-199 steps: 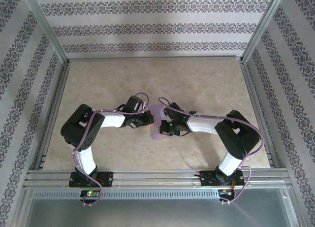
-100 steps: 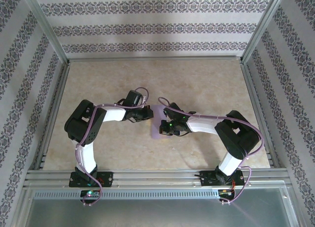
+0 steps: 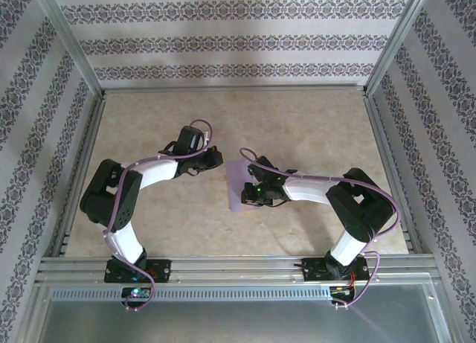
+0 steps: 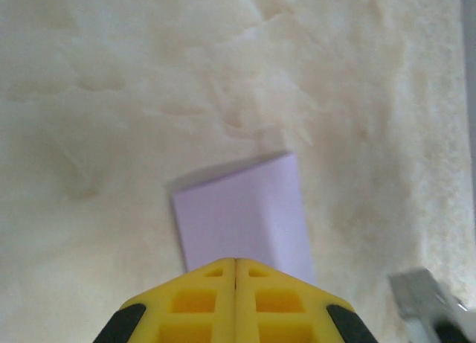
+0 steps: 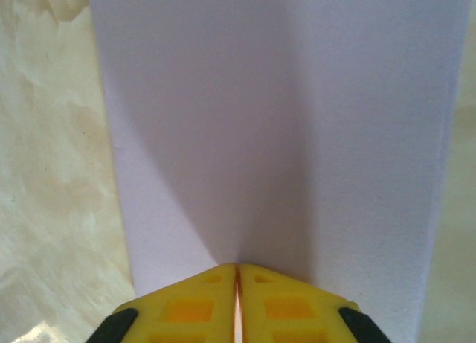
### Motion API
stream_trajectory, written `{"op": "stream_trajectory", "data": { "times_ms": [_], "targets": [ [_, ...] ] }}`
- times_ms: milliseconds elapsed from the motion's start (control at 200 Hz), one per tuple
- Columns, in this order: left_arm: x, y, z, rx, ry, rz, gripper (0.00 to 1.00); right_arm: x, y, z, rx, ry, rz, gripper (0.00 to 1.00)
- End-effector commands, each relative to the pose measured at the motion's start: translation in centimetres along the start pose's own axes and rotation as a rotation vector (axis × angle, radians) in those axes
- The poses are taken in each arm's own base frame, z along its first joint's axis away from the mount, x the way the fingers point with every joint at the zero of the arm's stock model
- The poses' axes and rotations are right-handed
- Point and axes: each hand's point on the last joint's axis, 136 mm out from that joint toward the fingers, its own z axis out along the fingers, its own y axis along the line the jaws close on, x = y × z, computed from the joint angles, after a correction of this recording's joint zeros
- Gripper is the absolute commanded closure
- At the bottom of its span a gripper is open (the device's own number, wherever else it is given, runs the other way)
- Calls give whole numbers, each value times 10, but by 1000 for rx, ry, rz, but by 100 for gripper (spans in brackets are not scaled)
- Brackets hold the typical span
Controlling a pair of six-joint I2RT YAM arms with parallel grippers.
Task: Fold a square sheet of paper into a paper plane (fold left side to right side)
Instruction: First fold the square sheet of paper in half at the center of the table, then fold the triangle a second time at the center of the table.
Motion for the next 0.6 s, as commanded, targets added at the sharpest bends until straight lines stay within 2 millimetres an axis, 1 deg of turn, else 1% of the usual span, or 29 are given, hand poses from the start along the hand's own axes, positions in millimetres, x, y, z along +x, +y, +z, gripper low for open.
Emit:
{"op": "stream_trajectory", "data": {
  "times_ms": [0, 130, 215, 305, 435, 520, 600],
  "targets": [
    [26, -6, -12, -15, 46, 14, 100, -5, 11, -14, -4, -33, -23, 80],
    [49, -10, -16, -8, 89, -38, 100, -21, 32, -36, -61, -99, -57, 71],
    [62, -12, -12, 2, 130, -62, 100, -26, 32, -50, -63, -129, -62, 68],
    [75, -16, -4, -4, 171, -63, 100, -28, 19, -63, -33, -154, -62, 65],
    [87, -18, 11, -14, 217, -62, 100, -26, -10, -73, -8, -165, -13, 60],
    [90, -14, 18, -40, 231, -63, 100, -21, -27, -76, -6, -155, 25, 57],
    [92, -7, 22, -68, 240, -69, 100, -14, -38, -80, -1, -138, 52, 53]
  ]
}}
